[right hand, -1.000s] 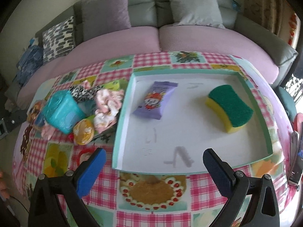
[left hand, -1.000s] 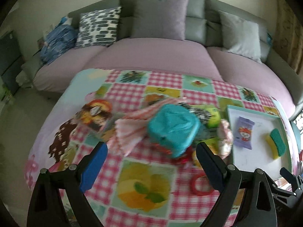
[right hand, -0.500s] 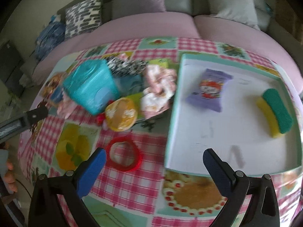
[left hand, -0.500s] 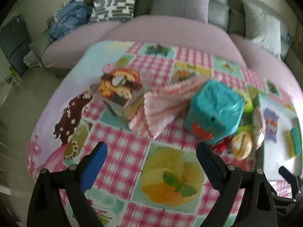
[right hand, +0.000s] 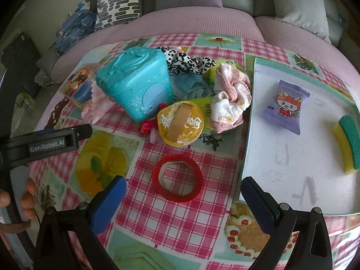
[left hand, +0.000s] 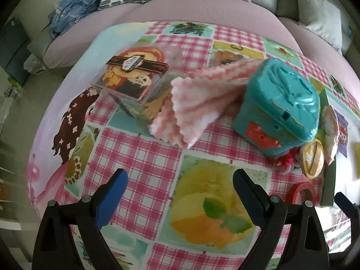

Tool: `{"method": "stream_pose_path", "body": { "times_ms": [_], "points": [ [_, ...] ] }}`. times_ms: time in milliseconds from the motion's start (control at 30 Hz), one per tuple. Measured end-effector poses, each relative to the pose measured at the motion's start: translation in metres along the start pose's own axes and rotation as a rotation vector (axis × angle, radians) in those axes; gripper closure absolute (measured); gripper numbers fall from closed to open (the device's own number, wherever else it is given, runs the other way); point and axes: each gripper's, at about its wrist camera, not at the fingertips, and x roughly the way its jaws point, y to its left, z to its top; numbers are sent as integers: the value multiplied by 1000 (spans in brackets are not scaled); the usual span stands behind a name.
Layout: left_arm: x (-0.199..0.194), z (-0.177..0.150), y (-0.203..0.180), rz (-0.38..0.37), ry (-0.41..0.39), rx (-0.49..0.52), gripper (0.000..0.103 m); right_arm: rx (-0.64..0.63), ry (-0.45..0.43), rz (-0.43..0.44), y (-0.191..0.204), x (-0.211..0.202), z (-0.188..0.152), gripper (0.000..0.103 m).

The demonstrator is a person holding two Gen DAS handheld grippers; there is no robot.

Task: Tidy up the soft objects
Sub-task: 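Grasp the red tape roll with the right tool and lift it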

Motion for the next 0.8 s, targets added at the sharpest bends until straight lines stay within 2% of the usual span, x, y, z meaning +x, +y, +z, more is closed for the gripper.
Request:
{"method": "stream_pose_path", "body": {
  "times_ms": [100,233,667,800],
  "points": [
    [1,1,7,2,4,-28,8,0,-16,32,3,-3,2,4],
    [1,2,12,-1,-1,-50,8,-28,8,37,10,4,2,10],
    [0,2,18,-9,-2,-78,8,-31,91,19,14,37,0,22],
    [1,2,17,-12,0,-78,8,-37,84,-2,14,41,3,27]
  ]
}}
